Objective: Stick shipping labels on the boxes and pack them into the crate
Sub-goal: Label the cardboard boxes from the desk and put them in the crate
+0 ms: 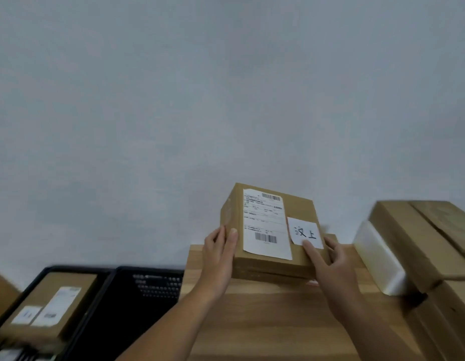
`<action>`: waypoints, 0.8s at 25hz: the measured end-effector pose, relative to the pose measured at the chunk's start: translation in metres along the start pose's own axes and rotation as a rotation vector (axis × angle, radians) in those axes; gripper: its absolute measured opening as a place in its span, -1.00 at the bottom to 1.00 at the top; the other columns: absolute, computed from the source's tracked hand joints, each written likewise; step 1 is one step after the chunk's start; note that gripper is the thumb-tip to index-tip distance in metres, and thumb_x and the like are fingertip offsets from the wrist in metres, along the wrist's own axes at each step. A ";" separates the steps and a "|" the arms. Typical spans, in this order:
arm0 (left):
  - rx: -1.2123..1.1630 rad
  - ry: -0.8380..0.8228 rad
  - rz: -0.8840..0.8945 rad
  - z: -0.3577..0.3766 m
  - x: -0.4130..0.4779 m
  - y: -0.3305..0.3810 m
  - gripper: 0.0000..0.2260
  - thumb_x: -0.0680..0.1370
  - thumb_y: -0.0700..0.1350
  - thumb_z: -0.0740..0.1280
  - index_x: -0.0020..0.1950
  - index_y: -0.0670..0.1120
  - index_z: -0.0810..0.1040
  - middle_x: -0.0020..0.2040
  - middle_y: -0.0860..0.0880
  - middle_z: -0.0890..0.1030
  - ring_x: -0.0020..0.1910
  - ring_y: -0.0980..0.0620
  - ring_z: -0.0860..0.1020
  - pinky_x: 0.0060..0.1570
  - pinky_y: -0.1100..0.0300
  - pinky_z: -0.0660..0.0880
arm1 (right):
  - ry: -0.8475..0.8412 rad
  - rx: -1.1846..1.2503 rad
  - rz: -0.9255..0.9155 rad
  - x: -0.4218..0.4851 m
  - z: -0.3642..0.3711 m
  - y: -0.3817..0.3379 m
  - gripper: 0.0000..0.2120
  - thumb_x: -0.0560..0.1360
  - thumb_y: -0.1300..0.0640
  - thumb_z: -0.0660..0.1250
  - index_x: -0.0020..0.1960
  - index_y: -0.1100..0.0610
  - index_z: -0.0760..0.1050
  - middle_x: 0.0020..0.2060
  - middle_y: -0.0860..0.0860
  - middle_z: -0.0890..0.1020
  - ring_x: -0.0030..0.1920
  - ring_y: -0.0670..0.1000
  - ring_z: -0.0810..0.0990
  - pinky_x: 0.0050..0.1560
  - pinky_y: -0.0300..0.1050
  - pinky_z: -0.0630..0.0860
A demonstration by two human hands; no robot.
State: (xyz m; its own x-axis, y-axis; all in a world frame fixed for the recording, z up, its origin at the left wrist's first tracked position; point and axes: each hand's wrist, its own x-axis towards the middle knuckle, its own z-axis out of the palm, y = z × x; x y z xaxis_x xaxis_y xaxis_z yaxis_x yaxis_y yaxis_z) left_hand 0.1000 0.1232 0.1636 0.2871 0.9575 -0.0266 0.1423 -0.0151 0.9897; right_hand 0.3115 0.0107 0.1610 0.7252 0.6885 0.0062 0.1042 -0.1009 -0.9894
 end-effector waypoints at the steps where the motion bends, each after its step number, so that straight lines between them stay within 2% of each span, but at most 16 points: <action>1: -0.016 0.023 -0.036 -0.007 -0.002 -0.001 -0.05 0.22 0.69 0.19 0.44 0.15 0.32 0.39 0.10 0.39 0.38 0.12 0.41 0.41 0.04 0.40 | -0.023 -0.028 0.009 -0.003 0.006 0.004 -0.47 0.40 -0.27 0.48 0.30 -0.17 0.46 0.06 -0.19 0.60 -0.03 -0.17 0.63 -0.22 -0.22 0.59; 3: 0.000 0.071 -0.102 -0.035 -0.010 -0.011 -0.01 0.20 0.69 0.19 0.50 0.17 0.35 0.33 0.18 0.38 0.35 0.17 0.42 0.42 0.08 0.38 | -0.125 -0.040 0.053 -0.014 0.029 0.014 -0.41 0.25 -0.38 0.47 0.18 -0.11 0.54 -0.04 -0.21 0.67 -0.14 -0.16 0.69 -0.28 -0.28 0.56; 4: 0.026 0.069 -0.122 -0.049 -0.016 -0.017 0.01 0.21 0.70 0.16 0.54 0.19 0.33 0.30 0.23 0.37 0.32 0.24 0.42 0.35 0.20 0.40 | -0.161 -0.055 0.079 -0.020 0.042 0.020 -0.37 0.19 -0.42 0.46 0.12 -0.06 0.58 -0.08 -0.18 0.70 -0.14 -0.15 0.70 -0.28 -0.27 0.57; 6: 0.050 0.064 -0.133 -0.082 -0.030 -0.035 -0.01 0.24 0.69 0.14 0.58 0.23 0.27 0.28 0.29 0.36 0.24 0.38 0.40 0.10 0.43 0.36 | -0.232 -0.097 0.132 -0.036 0.072 0.031 -0.27 0.17 -0.42 0.45 0.19 0.01 0.59 -0.03 -0.10 0.71 -0.06 -0.01 0.71 -0.19 -0.10 0.64; 7: 0.046 0.076 -0.138 -0.103 -0.038 -0.045 -0.01 0.25 0.68 0.15 0.58 0.22 0.26 0.27 0.32 0.36 0.22 0.42 0.40 0.03 0.49 0.33 | -0.275 -0.112 0.157 -0.047 0.091 0.035 -0.23 0.20 -0.40 0.45 0.27 0.02 0.56 0.02 -0.05 0.69 -0.02 0.05 0.69 -0.15 0.00 0.66; 9: 0.022 0.109 -0.164 -0.146 -0.053 -0.063 -0.02 0.27 0.66 0.18 0.59 0.19 0.27 0.26 0.34 0.36 0.20 0.47 0.41 0.02 0.50 0.34 | -0.329 -0.148 0.173 -0.068 0.127 0.039 -0.22 0.25 -0.36 0.46 0.34 0.03 0.51 0.07 -0.01 0.66 0.01 0.07 0.66 -0.10 0.09 0.66; 12: -0.021 0.137 -0.199 -0.222 -0.072 -0.090 -0.13 0.38 0.55 0.16 0.61 0.18 0.24 0.29 0.26 0.37 0.25 0.36 0.41 0.09 0.42 0.34 | -0.396 -0.220 0.166 -0.106 0.197 0.033 -0.30 0.33 -0.31 0.48 0.35 0.02 0.49 0.12 0.03 0.63 0.02 0.09 0.64 -0.04 0.15 0.65; 15: -0.038 0.155 -0.215 -0.311 -0.091 -0.127 -0.19 0.39 0.54 0.12 0.60 0.26 0.21 0.36 0.18 0.35 0.28 0.33 0.39 0.17 0.34 0.34 | -0.446 -0.264 0.165 -0.155 0.280 0.034 -0.38 0.38 -0.25 0.49 0.34 0.00 0.50 0.09 -0.03 0.64 0.03 0.07 0.63 0.01 0.20 0.64; 18: -0.105 0.091 -0.314 -0.415 -0.110 -0.181 -0.23 0.44 0.51 0.15 0.61 0.26 0.18 0.44 0.18 0.30 0.41 0.17 0.36 0.42 0.08 0.34 | -0.494 -0.312 0.152 -0.209 0.377 0.042 -0.40 0.40 -0.19 0.51 0.36 0.02 0.50 0.09 -0.02 0.64 0.01 0.04 0.63 0.00 0.12 0.61; 20: -0.158 0.056 -0.393 -0.467 -0.129 -0.213 -0.29 0.45 0.49 0.16 0.58 0.33 0.19 0.44 0.23 0.30 0.46 0.12 0.33 0.51 -0.04 0.28 | -0.522 -0.388 0.135 -0.241 0.426 0.039 -0.45 0.44 -0.14 0.50 0.35 0.05 0.50 0.11 0.05 0.64 -0.06 -0.01 0.60 -0.12 -0.03 0.55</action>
State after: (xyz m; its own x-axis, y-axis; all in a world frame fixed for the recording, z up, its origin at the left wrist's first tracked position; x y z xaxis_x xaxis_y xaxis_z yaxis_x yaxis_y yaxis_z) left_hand -0.4099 0.1375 0.0224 0.1871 0.8960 -0.4028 0.0825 0.3942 0.9153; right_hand -0.1493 0.1465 0.0591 0.3343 0.8993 -0.2821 0.3436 -0.3950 -0.8520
